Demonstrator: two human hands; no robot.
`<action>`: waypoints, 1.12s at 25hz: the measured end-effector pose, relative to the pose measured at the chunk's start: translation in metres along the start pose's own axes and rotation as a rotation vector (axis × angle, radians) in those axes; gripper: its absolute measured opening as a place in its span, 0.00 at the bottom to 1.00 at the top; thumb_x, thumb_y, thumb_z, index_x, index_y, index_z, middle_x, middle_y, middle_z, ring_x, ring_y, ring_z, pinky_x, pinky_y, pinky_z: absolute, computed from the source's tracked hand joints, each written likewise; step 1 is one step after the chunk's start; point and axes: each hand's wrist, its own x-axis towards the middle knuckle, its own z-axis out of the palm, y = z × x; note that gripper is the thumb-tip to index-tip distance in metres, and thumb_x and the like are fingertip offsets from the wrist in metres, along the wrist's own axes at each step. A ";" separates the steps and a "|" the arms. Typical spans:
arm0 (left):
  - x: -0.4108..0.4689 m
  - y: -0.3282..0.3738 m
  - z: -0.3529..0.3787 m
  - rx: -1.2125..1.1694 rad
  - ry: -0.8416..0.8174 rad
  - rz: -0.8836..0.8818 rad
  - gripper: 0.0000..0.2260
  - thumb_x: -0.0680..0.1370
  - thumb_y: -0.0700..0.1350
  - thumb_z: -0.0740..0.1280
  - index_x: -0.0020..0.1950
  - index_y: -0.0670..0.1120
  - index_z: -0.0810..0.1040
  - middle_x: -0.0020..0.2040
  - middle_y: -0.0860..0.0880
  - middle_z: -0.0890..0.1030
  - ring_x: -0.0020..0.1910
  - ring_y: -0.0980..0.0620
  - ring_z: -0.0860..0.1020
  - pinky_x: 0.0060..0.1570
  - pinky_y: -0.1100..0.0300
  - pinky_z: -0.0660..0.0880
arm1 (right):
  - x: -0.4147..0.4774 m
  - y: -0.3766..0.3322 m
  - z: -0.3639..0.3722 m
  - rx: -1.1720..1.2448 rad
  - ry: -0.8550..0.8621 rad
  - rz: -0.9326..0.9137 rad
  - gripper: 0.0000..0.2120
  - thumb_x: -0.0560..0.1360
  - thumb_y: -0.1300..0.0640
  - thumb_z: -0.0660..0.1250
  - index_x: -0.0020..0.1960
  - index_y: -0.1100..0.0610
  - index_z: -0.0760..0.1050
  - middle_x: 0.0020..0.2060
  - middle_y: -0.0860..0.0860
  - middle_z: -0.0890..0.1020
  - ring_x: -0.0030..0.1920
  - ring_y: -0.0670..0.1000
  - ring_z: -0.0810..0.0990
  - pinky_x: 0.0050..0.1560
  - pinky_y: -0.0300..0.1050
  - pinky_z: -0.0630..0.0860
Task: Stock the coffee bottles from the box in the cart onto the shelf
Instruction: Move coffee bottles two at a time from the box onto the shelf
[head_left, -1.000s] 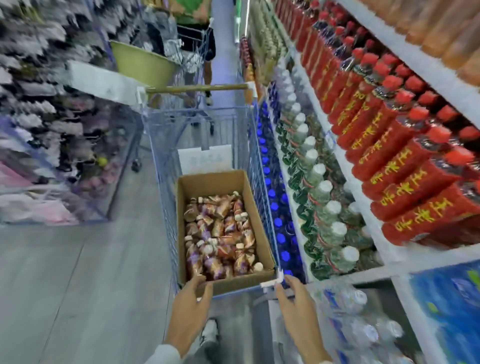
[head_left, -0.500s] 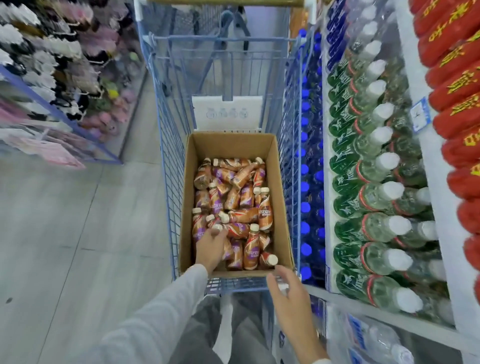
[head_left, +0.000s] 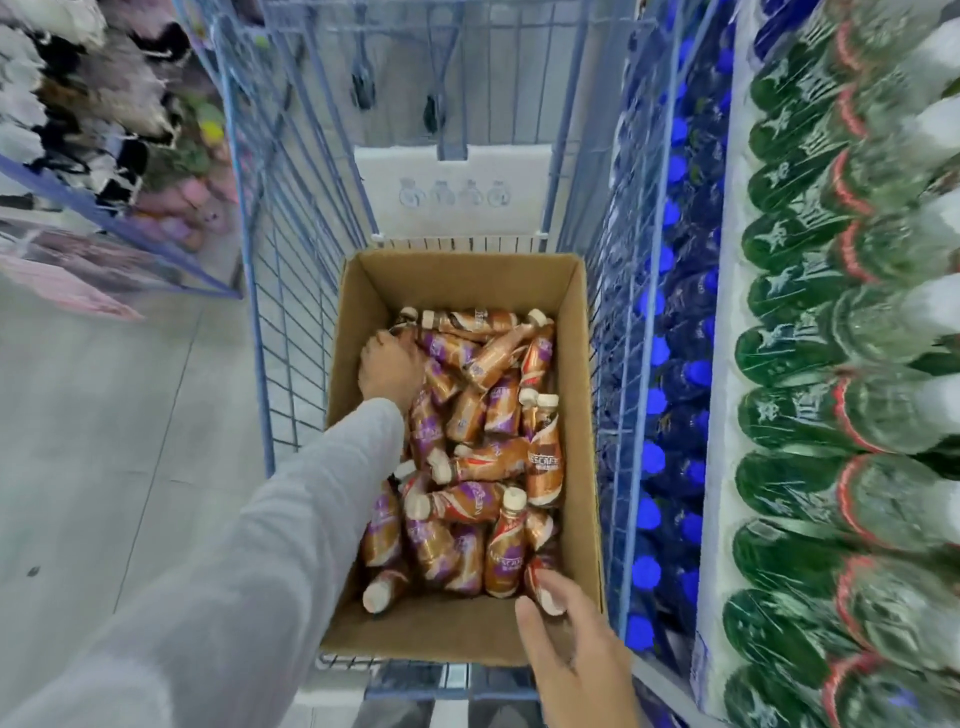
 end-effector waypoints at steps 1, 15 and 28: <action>0.007 0.001 0.012 0.118 0.000 -0.004 0.25 0.80 0.55 0.62 0.68 0.37 0.70 0.64 0.36 0.75 0.65 0.36 0.72 0.63 0.44 0.70 | 0.005 0.000 0.001 -0.007 0.001 0.006 0.12 0.75 0.44 0.72 0.55 0.33 0.76 0.57 0.32 0.77 0.59 0.36 0.75 0.60 0.32 0.68; -0.106 -0.026 -0.054 -0.622 -0.196 -0.310 0.38 0.65 0.64 0.77 0.65 0.42 0.71 0.61 0.41 0.80 0.56 0.42 0.81 0.56 0.43 0.79 | 0.078 -0.069 0.004 0.022 -0.120 -0.025 0.15 0.79 0.41 0.64 0.65 0.43 0.74 0.60 0.39 0.78 0.62 0.42 0.76 0.66 0.46 0.74; -0.254 -0.075 -0.124 -0.945 0.017 -0.403 0.30 0.63 0.35 0.82 0.57 0.56 0.75 0.62 0.48 0.80 0.61 0.44 0.78 0.61 0.42 0.76 | 0.303 -0.132 0.101 0.363 -0.007 0.345 0.40 0.76 0.46 0.70 0.79 0.61 0.56 0.73 0.59 0.69 0.71 0.62 0.69 0.69 0.51 0.67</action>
